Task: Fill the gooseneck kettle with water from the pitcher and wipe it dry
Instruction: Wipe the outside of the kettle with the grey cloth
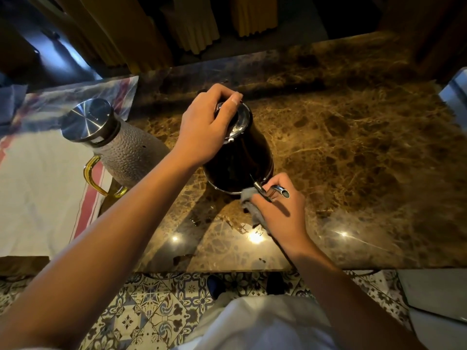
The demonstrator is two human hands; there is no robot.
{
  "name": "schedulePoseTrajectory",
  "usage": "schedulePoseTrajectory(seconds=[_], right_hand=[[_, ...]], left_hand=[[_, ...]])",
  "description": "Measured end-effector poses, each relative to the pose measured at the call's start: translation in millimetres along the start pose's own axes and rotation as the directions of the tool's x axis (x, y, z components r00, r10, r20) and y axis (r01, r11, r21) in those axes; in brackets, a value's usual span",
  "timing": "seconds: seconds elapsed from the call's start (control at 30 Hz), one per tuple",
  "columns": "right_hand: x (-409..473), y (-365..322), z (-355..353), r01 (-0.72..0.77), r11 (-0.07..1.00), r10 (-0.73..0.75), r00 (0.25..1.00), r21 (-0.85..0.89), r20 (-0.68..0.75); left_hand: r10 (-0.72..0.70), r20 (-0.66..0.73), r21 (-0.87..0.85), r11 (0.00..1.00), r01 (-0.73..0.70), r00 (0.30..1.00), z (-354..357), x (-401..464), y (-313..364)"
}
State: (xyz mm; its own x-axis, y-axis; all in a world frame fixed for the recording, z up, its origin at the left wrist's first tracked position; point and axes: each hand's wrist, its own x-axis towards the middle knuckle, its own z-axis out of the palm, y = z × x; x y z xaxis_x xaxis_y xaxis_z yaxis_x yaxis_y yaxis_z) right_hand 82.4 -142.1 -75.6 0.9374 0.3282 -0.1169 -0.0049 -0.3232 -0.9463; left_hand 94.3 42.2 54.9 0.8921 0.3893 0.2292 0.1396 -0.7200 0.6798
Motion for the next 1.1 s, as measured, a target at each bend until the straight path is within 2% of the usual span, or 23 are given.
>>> schedulePoseTrajectory(seconds=[0.17,0.33,0.4,0.53,0.6,0.73,0.83,0.93,1.1], right_hand=[[-6.7,-11.5,13.0,-0.086,0.996,0.088,0.993,0.026,-0.080],[0.8,-0.1,-2.2,0.020,0.999,-0.018,0.998,0.048,-0.052],[3.3,1.6,-6.5,0.011,0.997,-0.007,0.999,0.073,-0.049],[16.3,-2.6,-19.9,-0.071,0.945,0.115,0.986,0.320,-0.121],[21.6,-6.9,-24.1,-0.071,0.926,0.132,0.981,0.371,-0.143],[22.4,-8.9,-21.1,-0.024,0.952,0.060,0.992,0.304,-0.110],[11.1,1.2,-10.8,-0.041,0.981,0.057,0.995,0.190,-0.082],[-9.1,1.5,8.4,-0.093,0.980,0.090,0.996,0.177,0.022],[-11.9,-4.9,11.5,-0.101,0.976,0.120,0.989,0.191,-0.088]], left_hand=[[0.024,0.013,-0.004,1.000,-0.024,1.000,-1.6,-0.8,-1.7],[0.028,0.039,0.016,0.999,-0.028,0.999,-4.4,1.2,-2.1],[0.029,0.046,0.015,0.999,-0.030,0.999,-5.0,1.4,-2.5],[0.032,0.048,0.013,0.999,-0.032,0.998,-5.0,1.6,-3.0],[0.031,0.046,0.007,0.999,-0.031,0.998,-4.6,1.8,-3.5],[0.040,0.037,0.003,0.999,-0.040,0.998,-4.2,1.9,-4.1],[0.040,0.038,0.002,0.999,-0.040,0.998,-3.7,2.3,-4.1],[0.042,0.031,-0.001,0.999,-0.042,0.999,-3.6,1.9,-3.7],[0.038,0.029,0.000,0.999,-0.038,0.999,-3.5,1.3,-3.7]])
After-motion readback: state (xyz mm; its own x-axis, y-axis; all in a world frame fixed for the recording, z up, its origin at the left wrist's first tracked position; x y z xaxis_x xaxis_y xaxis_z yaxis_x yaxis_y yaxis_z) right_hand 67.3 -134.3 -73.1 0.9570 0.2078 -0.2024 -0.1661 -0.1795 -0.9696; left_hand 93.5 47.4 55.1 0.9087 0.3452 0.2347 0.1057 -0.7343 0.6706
